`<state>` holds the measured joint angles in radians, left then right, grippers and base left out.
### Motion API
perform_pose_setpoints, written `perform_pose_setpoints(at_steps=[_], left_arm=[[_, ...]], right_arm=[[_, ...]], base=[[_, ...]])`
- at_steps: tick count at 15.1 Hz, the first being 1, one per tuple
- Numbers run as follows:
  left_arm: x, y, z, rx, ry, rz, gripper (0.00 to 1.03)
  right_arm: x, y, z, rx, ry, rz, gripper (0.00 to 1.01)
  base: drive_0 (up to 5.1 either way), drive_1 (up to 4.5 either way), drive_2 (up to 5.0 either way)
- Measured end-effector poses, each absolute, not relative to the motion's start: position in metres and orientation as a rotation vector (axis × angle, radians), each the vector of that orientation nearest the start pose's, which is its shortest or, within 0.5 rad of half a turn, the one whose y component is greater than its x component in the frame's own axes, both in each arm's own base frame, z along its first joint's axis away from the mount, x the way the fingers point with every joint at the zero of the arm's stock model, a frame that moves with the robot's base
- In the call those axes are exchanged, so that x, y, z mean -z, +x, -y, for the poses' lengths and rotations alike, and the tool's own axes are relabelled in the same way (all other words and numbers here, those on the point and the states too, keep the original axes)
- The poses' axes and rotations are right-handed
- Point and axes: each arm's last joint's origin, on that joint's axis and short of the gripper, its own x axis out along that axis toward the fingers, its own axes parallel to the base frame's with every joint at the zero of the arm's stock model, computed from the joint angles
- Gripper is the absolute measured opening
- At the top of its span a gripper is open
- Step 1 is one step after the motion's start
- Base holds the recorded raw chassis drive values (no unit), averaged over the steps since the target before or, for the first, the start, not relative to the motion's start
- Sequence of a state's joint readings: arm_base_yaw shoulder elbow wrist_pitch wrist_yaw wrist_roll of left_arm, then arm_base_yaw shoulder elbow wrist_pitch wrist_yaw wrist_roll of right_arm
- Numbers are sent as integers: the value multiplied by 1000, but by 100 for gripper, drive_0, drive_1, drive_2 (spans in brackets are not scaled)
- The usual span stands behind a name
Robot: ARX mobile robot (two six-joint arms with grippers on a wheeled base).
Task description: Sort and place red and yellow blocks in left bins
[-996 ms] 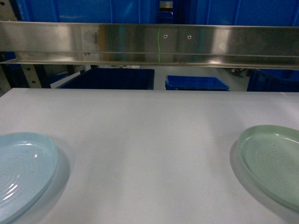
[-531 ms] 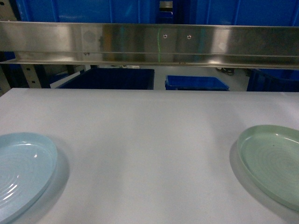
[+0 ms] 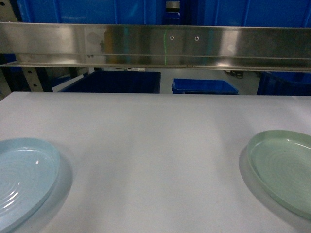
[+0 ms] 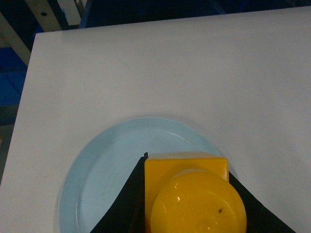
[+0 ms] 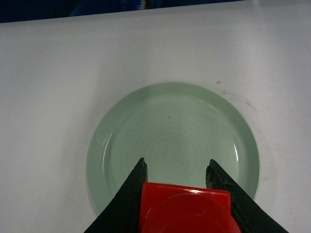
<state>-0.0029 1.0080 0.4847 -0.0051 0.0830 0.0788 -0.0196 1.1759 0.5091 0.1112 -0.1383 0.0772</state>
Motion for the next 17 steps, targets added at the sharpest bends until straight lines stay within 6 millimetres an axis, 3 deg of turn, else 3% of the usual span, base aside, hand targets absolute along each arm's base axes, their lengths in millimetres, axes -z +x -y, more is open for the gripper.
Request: perform_pose_setpoints(at_steps=[8, 12, 17], left_arm=[[-208, 205, 3, 105, 56, -525, 27], [-208, 205, 3, 105, 56, -524, 27], [-208, 205, 3, 105, 56, -524, 27]], right_arm=[[-194, 232, -1, -99, 116, -552, 29], [-226, 244, -1, -99, 108, -460, 29], [-245, 220, 13, -56, 130, -426, 29]], base=[[0, 0, 0], [0, 0, 0], [0, 0, 0]])
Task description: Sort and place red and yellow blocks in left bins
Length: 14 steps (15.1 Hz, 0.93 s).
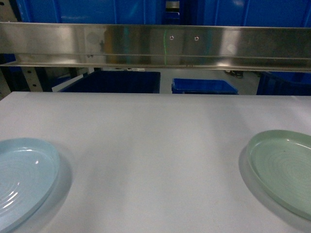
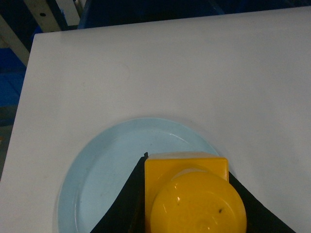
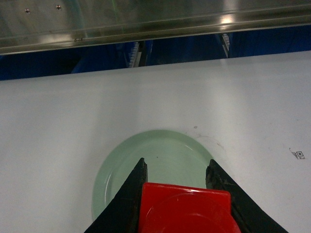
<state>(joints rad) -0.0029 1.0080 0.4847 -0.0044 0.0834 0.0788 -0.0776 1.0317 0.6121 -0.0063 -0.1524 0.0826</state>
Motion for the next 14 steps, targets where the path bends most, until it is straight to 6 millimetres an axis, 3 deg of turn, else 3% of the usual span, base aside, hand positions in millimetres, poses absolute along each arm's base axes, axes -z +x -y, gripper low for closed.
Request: perform_pose_setpoints(at_steps=[6, 8, 14], left_arm=[[-208, 205, 3, 105, 56, -524, 27], [-208, 205, 3, 105, 56, -524, 27], [-208, 205, 3, 108, 55, -524, 27]], right_arm=[[-259, 194, 10, -112, 158, -417, 29], [-249, 183, 12, -117, 160, -449, 29], [-246, 180, 13, -112, 155, -446, 28]], base=[[0, 0, 0], [0, 0, 0], [0, 0, 0]])
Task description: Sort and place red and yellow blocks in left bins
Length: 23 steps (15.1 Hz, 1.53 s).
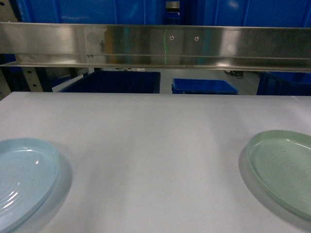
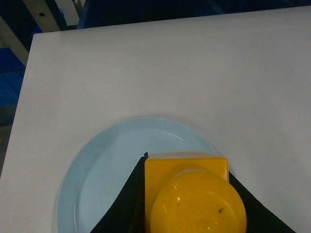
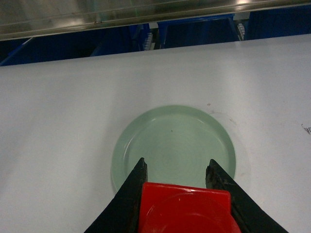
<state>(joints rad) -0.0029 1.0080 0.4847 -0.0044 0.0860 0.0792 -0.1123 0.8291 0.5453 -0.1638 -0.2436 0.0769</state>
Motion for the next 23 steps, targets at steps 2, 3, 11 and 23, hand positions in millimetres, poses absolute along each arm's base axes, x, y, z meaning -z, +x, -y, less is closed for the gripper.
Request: perform_pose_setpoints(at_steps=[2, 3, 11, 23], left_arm=[[-208, 205, 3, 108, 55, -524, 27], [-208, 205, 3, 108, 55, -524, 27], [-208, 205, 3, 108, 55, -524, 27], [-208, 205, 3, 109, 55, -522, 27]], right_arm=[[-246, 180, 13, -112, 155, -446, 28], [-246, 180, 13, -112, 155, -446, 28], [-246, 180, 13, -112, 155, -446, 28], [-246, 180, 13, -112, 155, -446, 28]], base=[[0, 0, 0], [0, 0, 0], [0, 0, 0], [0, 0, 0]])
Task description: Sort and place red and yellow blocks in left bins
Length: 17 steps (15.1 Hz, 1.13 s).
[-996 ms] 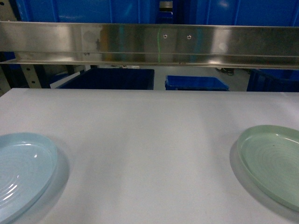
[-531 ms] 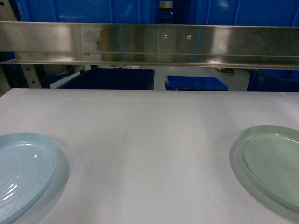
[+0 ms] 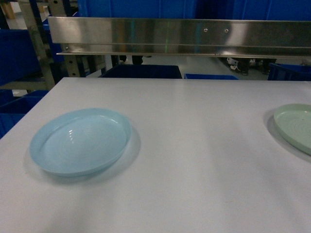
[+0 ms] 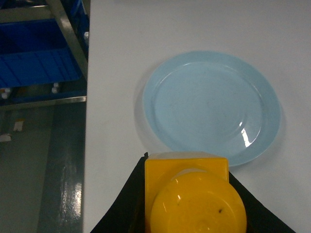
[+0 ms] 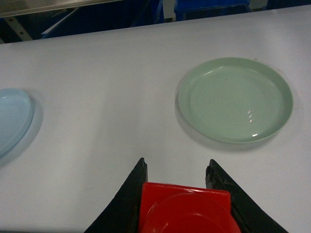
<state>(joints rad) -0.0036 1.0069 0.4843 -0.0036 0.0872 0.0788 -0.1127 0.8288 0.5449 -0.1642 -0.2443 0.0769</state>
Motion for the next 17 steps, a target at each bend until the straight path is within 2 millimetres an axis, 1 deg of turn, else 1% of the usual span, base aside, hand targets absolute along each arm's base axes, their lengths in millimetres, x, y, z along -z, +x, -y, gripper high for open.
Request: perform_pose_setpoints(at_steps=[17], left_arm=[[-208, 205, 3, 109, 55, -522, 27]], right_arm=[[-246, 179, 13, -113, 154, -442, 28]], base=[[0, 0, 0]])
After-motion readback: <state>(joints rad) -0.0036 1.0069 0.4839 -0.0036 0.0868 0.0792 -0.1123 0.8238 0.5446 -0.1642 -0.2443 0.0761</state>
